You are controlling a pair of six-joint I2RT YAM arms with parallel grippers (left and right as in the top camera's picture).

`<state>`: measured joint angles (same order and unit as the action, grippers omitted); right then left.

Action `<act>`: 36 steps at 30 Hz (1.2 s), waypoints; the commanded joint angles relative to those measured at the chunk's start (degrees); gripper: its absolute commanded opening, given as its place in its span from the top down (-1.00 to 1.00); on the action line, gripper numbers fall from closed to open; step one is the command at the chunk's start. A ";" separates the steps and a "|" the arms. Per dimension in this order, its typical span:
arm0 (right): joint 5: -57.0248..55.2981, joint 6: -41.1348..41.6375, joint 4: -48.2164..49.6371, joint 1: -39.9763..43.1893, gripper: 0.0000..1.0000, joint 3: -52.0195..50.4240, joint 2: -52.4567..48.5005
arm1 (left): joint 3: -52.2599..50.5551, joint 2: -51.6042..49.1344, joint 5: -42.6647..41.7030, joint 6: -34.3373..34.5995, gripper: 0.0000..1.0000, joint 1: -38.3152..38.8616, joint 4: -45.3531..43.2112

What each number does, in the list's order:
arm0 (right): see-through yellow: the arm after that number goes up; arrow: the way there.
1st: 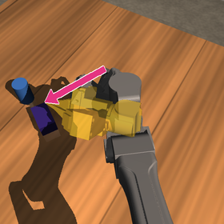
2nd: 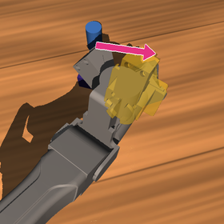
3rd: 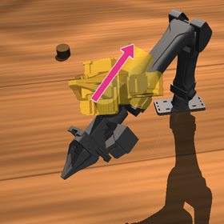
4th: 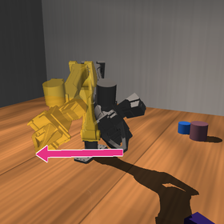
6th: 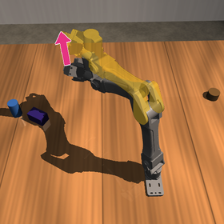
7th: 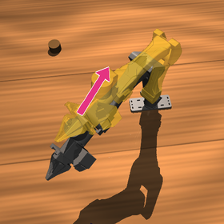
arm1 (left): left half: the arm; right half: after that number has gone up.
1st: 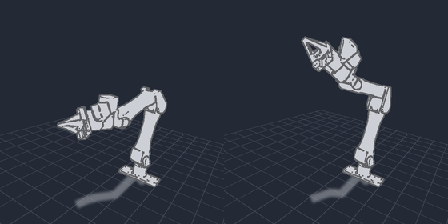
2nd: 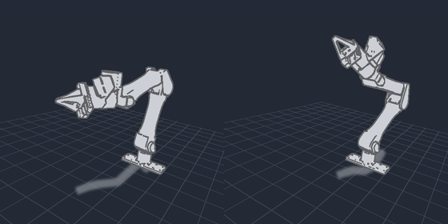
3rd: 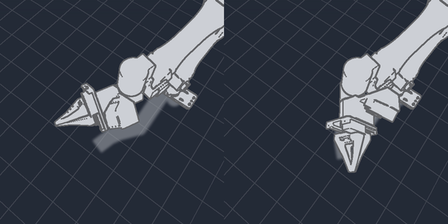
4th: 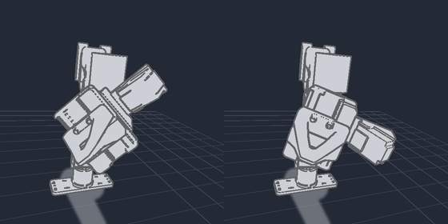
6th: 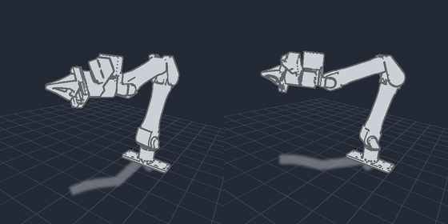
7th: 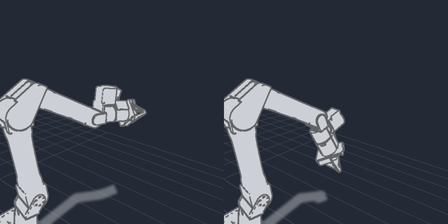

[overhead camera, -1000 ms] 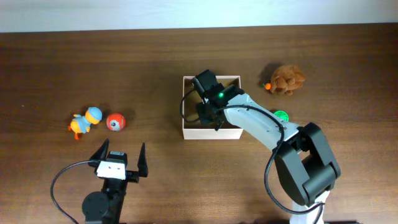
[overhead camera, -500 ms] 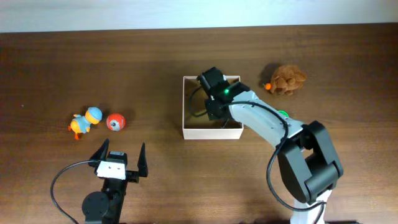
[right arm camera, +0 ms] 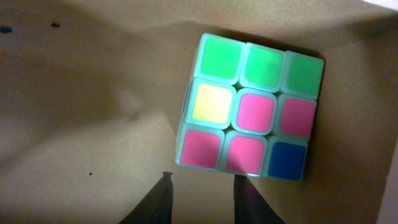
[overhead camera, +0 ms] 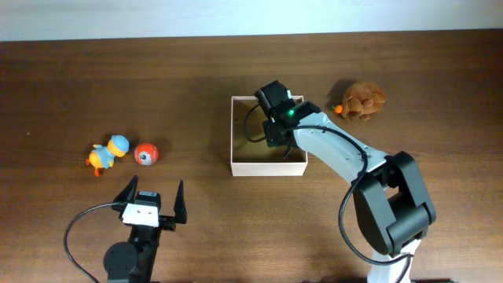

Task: Pack container
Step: 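Lower the cube to the box floor and open the right gripper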

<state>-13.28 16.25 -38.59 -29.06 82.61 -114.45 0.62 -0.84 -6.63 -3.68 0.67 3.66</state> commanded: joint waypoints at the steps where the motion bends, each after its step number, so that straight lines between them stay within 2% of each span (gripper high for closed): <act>1: -0.24 -1.27 -0.26 -0.17 0.46 0.85 -0.15 | -0.11 0.50 -0.02 -1.11 -0.99 -0.33 0.31; 14: 2.58 -5.62 2.12 -5.05 0.44 0.87 -0.15 | -0.11 0.50 -0.02 -1.11 -0.99 -0.33 0.31; 23: 2.08 -8.17 7.87 -4.26 0.44 0.87 -0.15 | -0.11 0.50 -0.02 -1.11 -0.99 -0.33 0.31; 36: 0.76 -8.57 7.96 -2.67 0.44 0.87 -0.15 | -0.11 0.50 -0.02 -1.11 -0.98 -0.33 0.31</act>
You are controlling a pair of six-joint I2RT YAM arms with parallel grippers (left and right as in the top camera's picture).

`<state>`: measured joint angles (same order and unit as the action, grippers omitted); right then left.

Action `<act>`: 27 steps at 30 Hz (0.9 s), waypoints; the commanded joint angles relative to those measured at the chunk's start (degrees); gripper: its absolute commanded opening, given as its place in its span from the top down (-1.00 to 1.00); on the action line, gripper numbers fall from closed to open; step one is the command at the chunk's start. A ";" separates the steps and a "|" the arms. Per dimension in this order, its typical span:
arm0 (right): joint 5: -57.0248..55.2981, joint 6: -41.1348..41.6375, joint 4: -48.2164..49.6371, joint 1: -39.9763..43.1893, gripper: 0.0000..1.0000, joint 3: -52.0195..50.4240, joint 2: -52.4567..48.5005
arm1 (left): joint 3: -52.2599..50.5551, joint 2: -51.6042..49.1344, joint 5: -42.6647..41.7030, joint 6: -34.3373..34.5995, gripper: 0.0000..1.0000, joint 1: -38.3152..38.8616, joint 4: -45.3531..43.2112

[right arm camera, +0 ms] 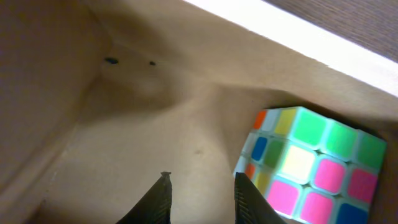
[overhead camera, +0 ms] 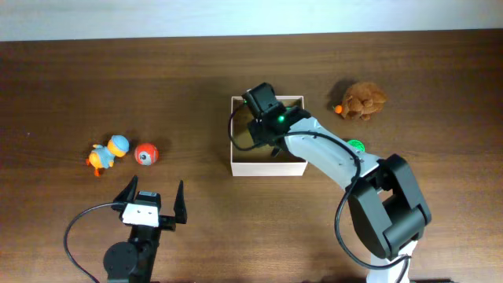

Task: Pack container
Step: 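Lower the cube to the box floor and open the right gripper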

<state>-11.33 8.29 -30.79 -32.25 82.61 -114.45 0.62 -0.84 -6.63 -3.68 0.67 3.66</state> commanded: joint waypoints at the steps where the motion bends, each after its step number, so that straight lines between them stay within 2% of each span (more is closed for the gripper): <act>1: -1.18 -0.87 0.15 0.52 0.44 0.87 -0.15 | -0.11 0.50 -0.02 -1.11 -0.99 -0.33 0.31; 27: -5.90 -2.38 -1.42 0.52 0.44 0.87 -0.26 | -0.11 0.50 -0.02 -1.11 -0.98 -0.33 0.31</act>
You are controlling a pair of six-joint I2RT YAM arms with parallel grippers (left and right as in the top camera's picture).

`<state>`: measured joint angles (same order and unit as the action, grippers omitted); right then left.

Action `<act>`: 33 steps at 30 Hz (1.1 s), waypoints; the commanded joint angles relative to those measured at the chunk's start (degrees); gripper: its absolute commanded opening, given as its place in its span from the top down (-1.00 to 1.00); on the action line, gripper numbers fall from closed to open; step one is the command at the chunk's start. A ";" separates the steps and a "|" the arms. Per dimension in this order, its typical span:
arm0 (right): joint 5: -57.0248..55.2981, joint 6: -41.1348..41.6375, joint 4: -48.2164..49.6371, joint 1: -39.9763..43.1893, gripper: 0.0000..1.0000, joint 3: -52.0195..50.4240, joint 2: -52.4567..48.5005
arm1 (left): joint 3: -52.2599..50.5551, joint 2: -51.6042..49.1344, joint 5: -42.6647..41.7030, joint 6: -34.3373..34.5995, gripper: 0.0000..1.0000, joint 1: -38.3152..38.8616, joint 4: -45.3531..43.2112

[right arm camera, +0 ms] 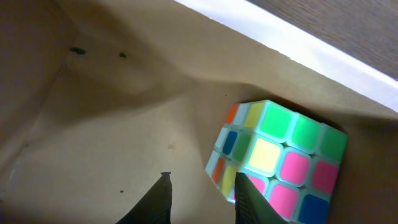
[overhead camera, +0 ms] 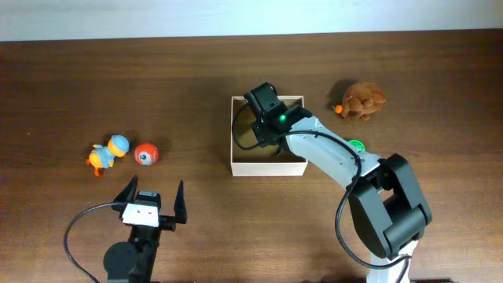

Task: Pack container
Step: 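Lower the cube to the box floor and open the right gripper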

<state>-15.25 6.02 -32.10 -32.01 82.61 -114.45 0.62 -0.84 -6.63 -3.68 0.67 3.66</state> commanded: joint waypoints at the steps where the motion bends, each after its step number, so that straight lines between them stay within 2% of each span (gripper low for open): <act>1: -1.99 -0.28 -0.13 0.28 0.44 0.85 -0.26 | -0.11 0.50 -0.02 -1.11 -0.98 -0.33 0.31; 17: -4.46 -4.11 0.00 0.28 0.46 0.85 -0.31 | -0.11 0.50 -0.02 -1.11 -0.99 -0.33 0.31; 20: -4.94 -4.13 0.02 0.28 0.55 0.85 -0.31 | -0.11 0.50 -0.02 -1.11 -0.99 -0.33 0.31; 24: -2.80 -4.11 0.02 0.13 0.55 0.87 -0.31 | -0.11 0.50 -0.02 -1.11 -0.98 -0.33 0.31; 33: 3.72 -4.11 2.32 0.00 0.29 0.87 -0.31 | -0.11 0.50 -0.02 -1.11 -0.99 -0.33 0.31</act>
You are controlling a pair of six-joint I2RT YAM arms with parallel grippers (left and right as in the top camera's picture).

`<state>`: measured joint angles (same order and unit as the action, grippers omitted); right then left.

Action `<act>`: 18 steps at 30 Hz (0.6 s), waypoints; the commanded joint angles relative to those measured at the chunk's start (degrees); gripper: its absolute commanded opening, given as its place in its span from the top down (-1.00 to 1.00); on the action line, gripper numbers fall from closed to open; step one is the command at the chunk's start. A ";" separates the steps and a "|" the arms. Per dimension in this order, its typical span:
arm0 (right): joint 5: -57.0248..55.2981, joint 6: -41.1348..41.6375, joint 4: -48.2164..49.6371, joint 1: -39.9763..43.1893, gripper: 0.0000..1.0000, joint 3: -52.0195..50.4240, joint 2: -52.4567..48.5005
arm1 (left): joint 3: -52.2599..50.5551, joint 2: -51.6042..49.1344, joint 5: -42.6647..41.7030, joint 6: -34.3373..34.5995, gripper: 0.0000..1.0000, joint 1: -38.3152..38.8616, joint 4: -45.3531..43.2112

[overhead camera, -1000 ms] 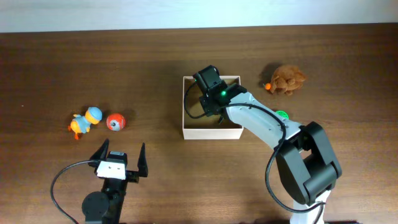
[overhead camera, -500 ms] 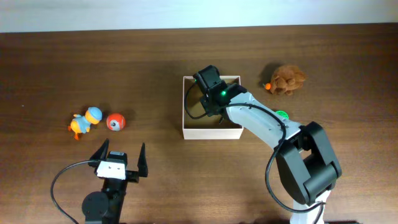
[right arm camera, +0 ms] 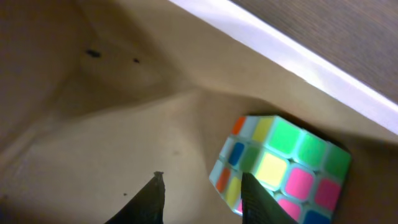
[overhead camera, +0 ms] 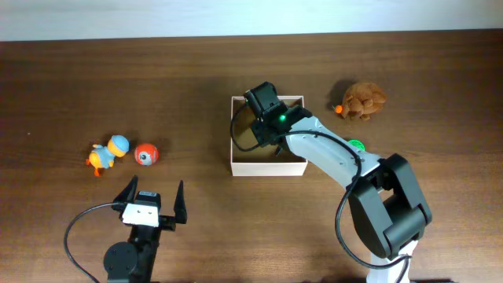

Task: Pack container
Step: 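Lower the cube to the box floor and open the right gripper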

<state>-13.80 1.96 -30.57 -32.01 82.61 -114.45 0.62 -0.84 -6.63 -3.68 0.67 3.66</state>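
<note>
The white cardboard box point(overhead camera: 267, 167) stands at the middle of the table. Inside it a pastel puzzle cube point(right arm camera: 283, 168) lies against the far wall in a corner. My right gripper point(right arm camera: 202, 177) is down in the box, open, its right finger just in front of the cube's left edge and nothing between the fingers. From overhead the right gripper point(overhead camera: 263, 126) and its arm cover the cube. My left gripper point(overhead camera: 152, 191) rests open near the front left of the table.
A blue and orange duck toy point(overhead camera: 106, 152) and a red ball point(overhead camera: 146, 153) lie at the left. A brown plush animal point(overhead camera: 361, 101) sits right of the box. A small green object point(overhead camera: 356, 145) peeks out beside the right arm.
The right gripper has shifted slightly inside the box and its fingers stand a little wider apart. The cube and the left arm have not moved.
The right gripper was open straight above the cube at the box's right side. Then it was further left in the box, tilted, with the cube off to its right. It has stayed there, open, and the cube rests in the box.
</note>
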 commanded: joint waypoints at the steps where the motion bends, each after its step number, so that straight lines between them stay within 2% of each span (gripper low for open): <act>1: 2.27 -0.04 0.96 0.04 0.28 0.87 -0.31 | -0.11 0.50 -0.02 -1.11 -0.99 -0.33 0.31; 18: 4.17 -0.02 1.64 1.88 0.31 0.87 -2.45 | -0.11 0.50 -0.02 -1.11 -0.99 -0.33 0.31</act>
<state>-9.93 1.72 -29.28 -30.46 82.61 -116.49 0.62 -0.84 -6.63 -3.68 0.67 3.66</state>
